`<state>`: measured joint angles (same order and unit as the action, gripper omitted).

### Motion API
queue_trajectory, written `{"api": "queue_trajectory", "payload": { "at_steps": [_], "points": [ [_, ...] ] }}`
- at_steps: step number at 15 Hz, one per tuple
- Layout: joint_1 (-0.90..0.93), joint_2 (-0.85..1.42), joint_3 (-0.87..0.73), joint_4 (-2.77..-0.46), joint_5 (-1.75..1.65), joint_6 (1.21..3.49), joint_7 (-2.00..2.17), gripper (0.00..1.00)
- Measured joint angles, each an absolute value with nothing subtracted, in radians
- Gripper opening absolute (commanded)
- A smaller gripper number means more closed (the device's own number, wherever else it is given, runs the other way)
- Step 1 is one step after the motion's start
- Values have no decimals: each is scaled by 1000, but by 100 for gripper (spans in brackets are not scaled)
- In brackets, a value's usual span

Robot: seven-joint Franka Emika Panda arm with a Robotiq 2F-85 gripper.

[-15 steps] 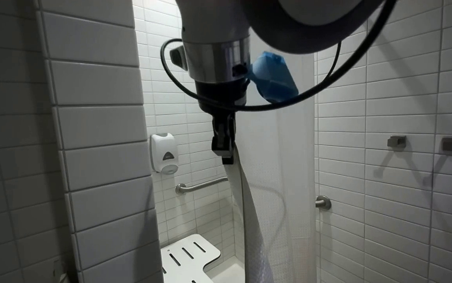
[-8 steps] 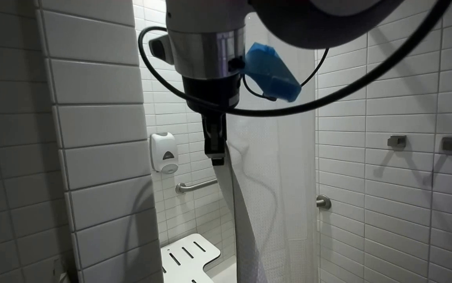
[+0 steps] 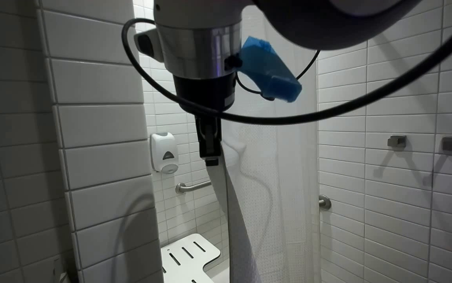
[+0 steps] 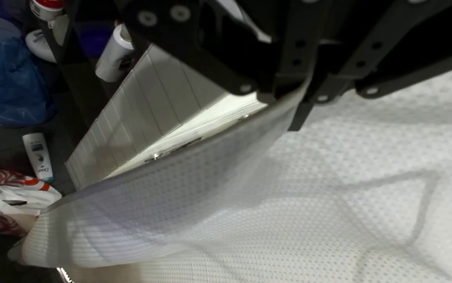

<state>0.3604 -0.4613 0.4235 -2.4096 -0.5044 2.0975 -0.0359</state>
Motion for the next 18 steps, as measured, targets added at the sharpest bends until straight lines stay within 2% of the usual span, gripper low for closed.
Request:
{"api": "queue_trajectory", "payload": {
  "at_steps": [10, 18],
  "points": [
    [359, -461, 417, -2410, -507, 2097, -37, 99],
    [340, -461, 417, -2410, -535, 2097, 4, 100]
  ]
}}
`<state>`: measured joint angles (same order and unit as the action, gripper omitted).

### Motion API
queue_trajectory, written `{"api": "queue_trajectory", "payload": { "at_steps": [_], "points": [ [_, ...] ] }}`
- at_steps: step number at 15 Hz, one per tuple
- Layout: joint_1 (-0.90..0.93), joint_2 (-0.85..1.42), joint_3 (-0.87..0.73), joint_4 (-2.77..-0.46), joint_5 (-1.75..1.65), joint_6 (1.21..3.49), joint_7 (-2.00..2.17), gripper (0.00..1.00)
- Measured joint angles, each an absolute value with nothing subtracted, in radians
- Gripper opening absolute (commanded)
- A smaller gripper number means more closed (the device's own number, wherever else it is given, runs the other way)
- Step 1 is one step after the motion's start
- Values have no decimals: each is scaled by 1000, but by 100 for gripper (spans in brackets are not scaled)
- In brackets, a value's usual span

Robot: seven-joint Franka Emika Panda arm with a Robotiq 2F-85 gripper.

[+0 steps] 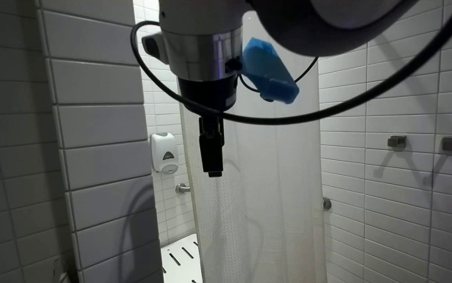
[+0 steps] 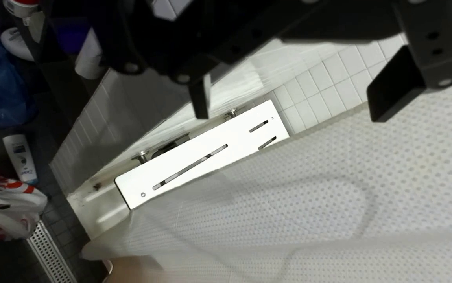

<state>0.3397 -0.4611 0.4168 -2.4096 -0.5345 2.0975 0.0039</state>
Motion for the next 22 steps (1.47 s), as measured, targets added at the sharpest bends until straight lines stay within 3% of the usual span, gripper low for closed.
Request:
{"api": "queue_trajectory", "payload": {
  "at_steps": [10, 22],
  "points": [
    [203, -518, 358, -2429, -549, 2097, 293, 100],
    [-11, -566, 77, -2577, -363, 2161, 323, 100]
  ]
}}
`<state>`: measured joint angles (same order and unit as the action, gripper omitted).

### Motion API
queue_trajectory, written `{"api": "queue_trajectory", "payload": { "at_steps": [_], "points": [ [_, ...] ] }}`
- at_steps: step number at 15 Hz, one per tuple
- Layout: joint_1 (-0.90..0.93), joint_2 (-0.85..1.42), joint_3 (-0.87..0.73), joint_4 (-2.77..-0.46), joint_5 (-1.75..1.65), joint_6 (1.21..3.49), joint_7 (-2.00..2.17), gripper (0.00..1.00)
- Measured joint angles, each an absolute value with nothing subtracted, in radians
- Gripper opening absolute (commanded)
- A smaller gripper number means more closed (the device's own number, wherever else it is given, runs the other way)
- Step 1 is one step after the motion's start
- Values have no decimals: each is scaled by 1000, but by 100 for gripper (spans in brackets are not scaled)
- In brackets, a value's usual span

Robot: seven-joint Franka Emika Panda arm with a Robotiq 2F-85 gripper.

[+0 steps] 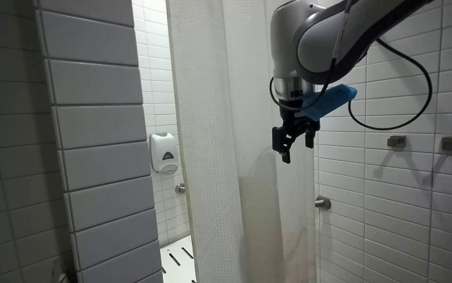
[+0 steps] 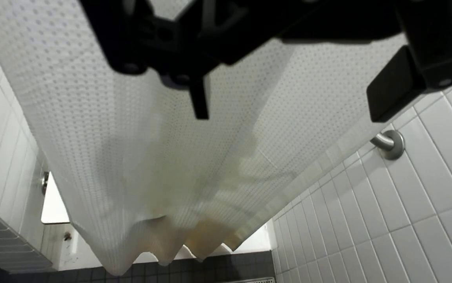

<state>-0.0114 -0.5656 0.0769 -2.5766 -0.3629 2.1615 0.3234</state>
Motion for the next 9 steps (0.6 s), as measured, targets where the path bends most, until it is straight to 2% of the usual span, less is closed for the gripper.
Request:
{"api": "queue_trajectory", "payload": {
  "at_steps": [9],
  "points": [
    [-111, -553, -3, -2617, -221, 2195, 330, 100]
  ]
}}
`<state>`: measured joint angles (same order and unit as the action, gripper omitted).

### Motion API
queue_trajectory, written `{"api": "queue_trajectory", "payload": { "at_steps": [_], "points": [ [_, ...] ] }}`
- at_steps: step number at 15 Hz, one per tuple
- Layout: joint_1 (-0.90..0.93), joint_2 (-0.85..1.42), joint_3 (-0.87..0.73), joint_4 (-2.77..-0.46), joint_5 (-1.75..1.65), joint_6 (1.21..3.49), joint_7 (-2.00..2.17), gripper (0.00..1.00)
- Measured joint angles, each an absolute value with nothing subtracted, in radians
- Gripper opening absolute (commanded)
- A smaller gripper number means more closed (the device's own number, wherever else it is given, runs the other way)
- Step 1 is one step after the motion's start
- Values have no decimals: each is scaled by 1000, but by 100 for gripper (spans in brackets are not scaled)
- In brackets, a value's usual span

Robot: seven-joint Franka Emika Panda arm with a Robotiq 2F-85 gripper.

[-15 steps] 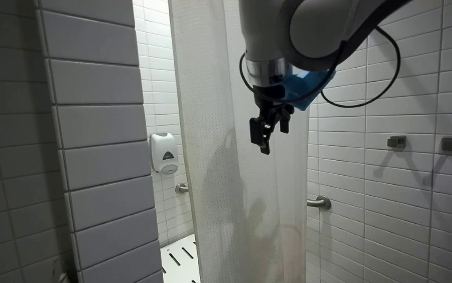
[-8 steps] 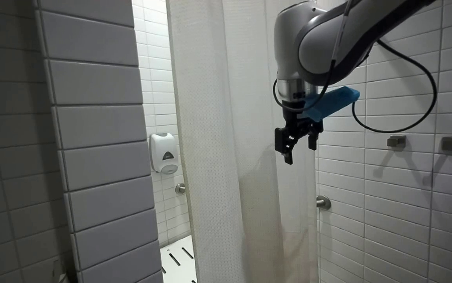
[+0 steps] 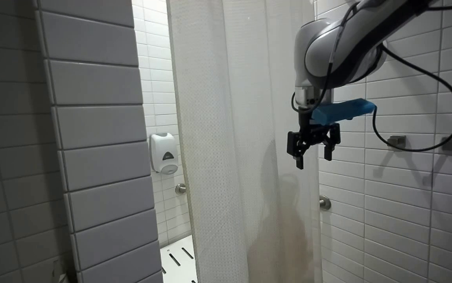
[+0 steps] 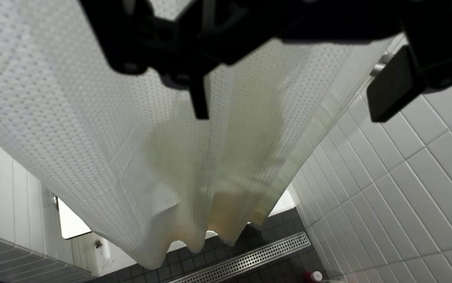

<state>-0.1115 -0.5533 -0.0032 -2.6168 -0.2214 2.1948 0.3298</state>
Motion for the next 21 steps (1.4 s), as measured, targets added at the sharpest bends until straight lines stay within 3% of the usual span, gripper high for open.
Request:
{"api": "queue_trajectory", "payload": {
  "at_steps": [12, 21],
  "points": [
    [-369, -426, -130, -2542, -160, 2257, 539, 100],
    [-377, -287, -166, -2328, 35, 2272, 728, 100]
  ]
}}
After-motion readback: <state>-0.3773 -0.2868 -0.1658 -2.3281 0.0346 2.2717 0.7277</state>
